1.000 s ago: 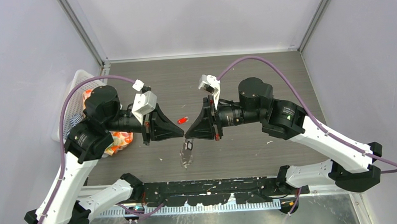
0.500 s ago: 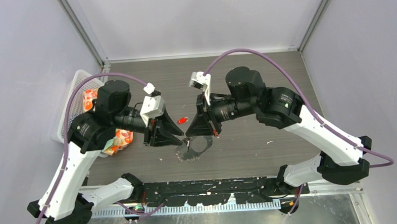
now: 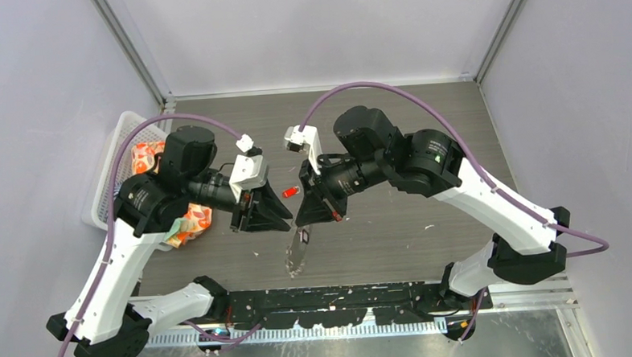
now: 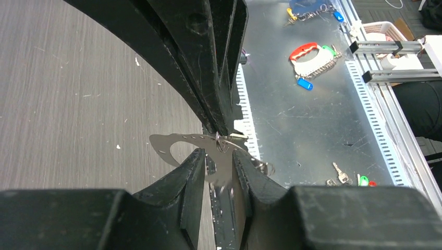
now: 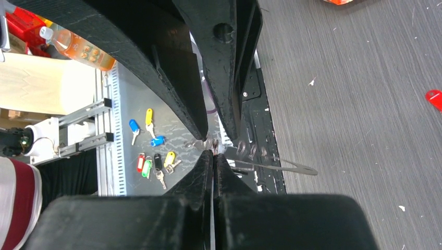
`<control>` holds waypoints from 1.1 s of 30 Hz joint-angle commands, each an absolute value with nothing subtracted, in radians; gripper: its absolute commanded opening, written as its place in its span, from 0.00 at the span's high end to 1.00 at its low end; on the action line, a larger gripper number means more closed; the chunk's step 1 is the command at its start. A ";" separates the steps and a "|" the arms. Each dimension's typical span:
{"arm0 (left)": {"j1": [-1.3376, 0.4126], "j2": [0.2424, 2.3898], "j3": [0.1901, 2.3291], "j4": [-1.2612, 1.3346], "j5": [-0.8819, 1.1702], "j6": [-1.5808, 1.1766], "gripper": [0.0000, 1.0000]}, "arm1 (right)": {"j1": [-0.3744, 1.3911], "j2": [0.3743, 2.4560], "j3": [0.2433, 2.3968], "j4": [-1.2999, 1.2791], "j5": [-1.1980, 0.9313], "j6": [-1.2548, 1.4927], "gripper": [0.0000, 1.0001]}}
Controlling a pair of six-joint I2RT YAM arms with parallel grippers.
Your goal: Put the keys on the keyring
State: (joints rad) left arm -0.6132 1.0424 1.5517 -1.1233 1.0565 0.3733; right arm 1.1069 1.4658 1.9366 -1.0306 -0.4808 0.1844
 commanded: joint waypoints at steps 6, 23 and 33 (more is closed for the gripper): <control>-0.616 1.000 1.514 -1.039 1.088 0.320 0.76 | 1.130 1.496 2.025 -1.020 -0.491 0.170 0.99; -0.616 1.005 1.534 -1.146 1.076 0.421 1.00 | 1.143 1.492 2.043 -0.983 -0.477 0.181 0.93; -0.616 0.938 1.470 -0.869 1.082 0.155 1.00 | 1.092 1.175 1.652 -0.630 -0.440 0.305 0.52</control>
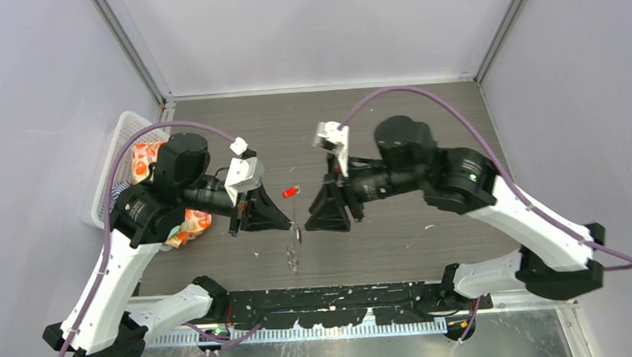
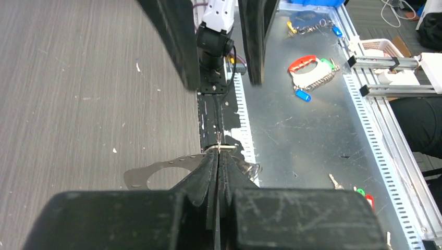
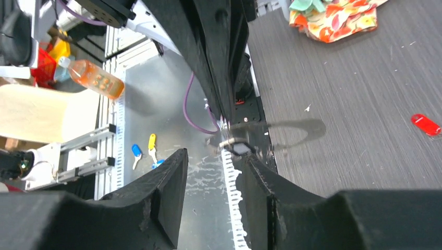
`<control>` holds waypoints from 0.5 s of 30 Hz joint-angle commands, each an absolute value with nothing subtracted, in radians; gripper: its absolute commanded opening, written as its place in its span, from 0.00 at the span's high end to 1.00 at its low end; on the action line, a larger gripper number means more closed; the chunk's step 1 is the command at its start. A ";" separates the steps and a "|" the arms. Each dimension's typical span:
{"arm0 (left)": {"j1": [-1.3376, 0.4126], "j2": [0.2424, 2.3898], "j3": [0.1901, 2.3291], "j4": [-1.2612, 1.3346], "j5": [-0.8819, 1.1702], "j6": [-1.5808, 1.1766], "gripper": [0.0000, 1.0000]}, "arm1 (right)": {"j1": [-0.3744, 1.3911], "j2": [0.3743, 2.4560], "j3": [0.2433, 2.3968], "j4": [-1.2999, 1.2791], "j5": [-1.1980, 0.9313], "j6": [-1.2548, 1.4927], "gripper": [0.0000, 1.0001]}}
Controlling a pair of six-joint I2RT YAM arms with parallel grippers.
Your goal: Put the keys on the keyring
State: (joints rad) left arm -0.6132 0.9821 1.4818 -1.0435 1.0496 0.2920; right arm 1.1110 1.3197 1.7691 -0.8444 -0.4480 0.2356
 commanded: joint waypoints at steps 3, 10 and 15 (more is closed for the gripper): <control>-0.616 0.939 1.474 -0.806 1.094 0.094 1.00 | 1.089 1.113 1.520 -0.543 -0.463 0.342 0.50; -0.615 0.947 1.492 -0.756 1.105 0.042 1.00 | 1.089 1.097 1.414 -0.402 -0.481 0.391 0.50; -0.616 0.943 1.496 -0.752 1.100 0.039 1.00 | 1.089 1.096 1.364 -0.292 -0.487 0.421 0.52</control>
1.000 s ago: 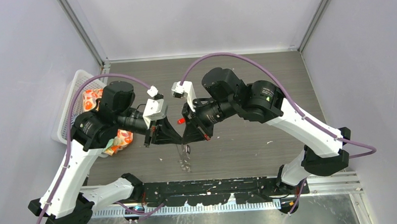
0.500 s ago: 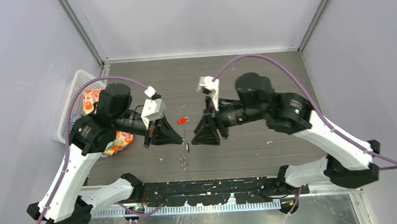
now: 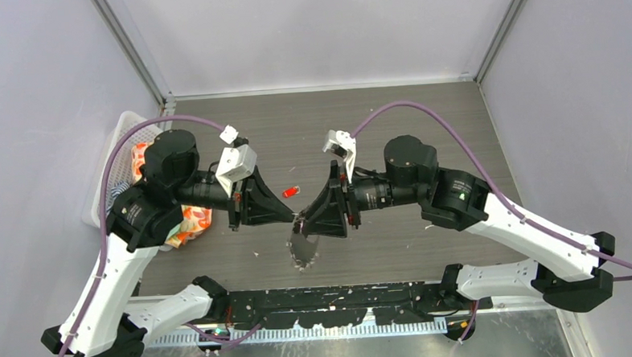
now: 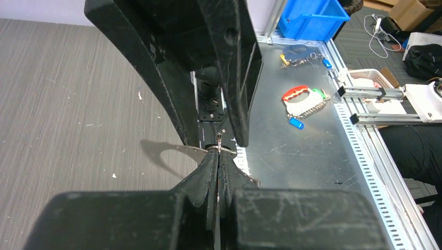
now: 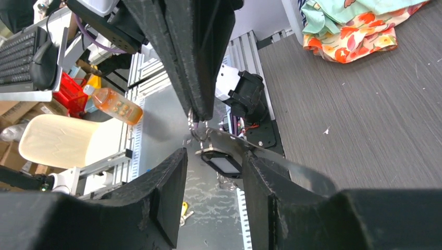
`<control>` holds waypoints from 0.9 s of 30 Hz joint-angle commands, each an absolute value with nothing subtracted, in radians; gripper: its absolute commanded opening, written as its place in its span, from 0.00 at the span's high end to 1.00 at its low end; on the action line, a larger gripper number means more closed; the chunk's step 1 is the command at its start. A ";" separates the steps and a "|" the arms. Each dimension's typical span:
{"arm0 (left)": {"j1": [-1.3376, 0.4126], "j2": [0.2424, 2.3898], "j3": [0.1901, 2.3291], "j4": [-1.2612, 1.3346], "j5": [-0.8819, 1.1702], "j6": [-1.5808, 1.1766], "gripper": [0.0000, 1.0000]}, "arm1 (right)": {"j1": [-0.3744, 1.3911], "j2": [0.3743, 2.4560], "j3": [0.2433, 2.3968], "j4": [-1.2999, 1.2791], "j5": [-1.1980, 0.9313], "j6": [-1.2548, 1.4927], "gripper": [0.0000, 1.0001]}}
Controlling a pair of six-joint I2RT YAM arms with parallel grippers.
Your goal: Put the keys on the keyring
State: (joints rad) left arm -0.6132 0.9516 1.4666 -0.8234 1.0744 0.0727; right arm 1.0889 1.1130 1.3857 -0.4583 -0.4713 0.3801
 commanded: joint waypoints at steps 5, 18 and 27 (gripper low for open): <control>-0.615 0.939 1.496 -0.753 1.098 0.035 1.00 | 1.089 1.091 1.327 -0.240 -0.491 0.447 0.74; -0.616 0.927 1.478 -0.708 1.092 0.006 1.00 | 1.088 1.052 1.215 -0.161 -0.506 0.530 0.89; -0.617 0.924 1.476 -0.708 1.085 0.008 1.00 | 1.088 1.047 1.294 -0.238 -0.482 0.466 0.62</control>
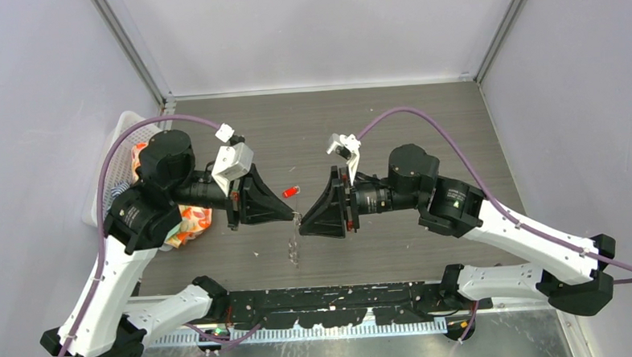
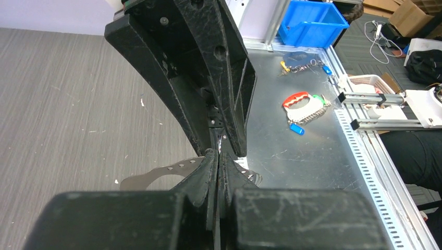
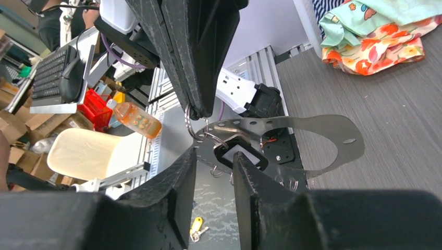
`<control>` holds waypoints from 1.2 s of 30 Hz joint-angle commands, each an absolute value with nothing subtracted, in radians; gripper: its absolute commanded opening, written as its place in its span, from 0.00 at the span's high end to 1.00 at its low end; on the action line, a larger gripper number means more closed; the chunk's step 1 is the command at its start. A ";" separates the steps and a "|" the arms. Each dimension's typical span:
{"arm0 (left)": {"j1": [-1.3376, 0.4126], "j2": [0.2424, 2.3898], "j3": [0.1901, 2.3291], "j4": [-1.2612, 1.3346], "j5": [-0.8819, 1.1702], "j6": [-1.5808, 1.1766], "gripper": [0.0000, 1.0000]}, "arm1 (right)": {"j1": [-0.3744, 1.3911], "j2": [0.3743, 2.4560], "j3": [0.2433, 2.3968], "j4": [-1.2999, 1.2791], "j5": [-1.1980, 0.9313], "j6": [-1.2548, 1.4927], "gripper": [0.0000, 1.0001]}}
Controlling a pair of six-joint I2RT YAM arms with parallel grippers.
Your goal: Put the keys on the keyring
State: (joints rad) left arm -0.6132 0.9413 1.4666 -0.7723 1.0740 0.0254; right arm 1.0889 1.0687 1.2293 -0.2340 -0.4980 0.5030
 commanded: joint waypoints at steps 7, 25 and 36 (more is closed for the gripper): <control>-0.615 0.919 1.478 -0.694 1.080 0.006 1.00 | 1.088 0.992 1.174 -0.110 -0.419 0.517 0.61; -0.616 0.916 1.477 -0.688 1.066 0.008 1.00 | 1.088 1.019 1.105 0.048 -0.426 0.608 0.77; -0.616 0.920 1.480 -0.729 1.048 0.047 1.00 | 1.089 0.967 1.132 -0.029 -0.429 0.565 0.99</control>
State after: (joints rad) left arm -0.6132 0.9295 1.4666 -0.7582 1.0473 0.0349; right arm 1.0889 1.0050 1.0752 -0.0254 -0.4301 0.5926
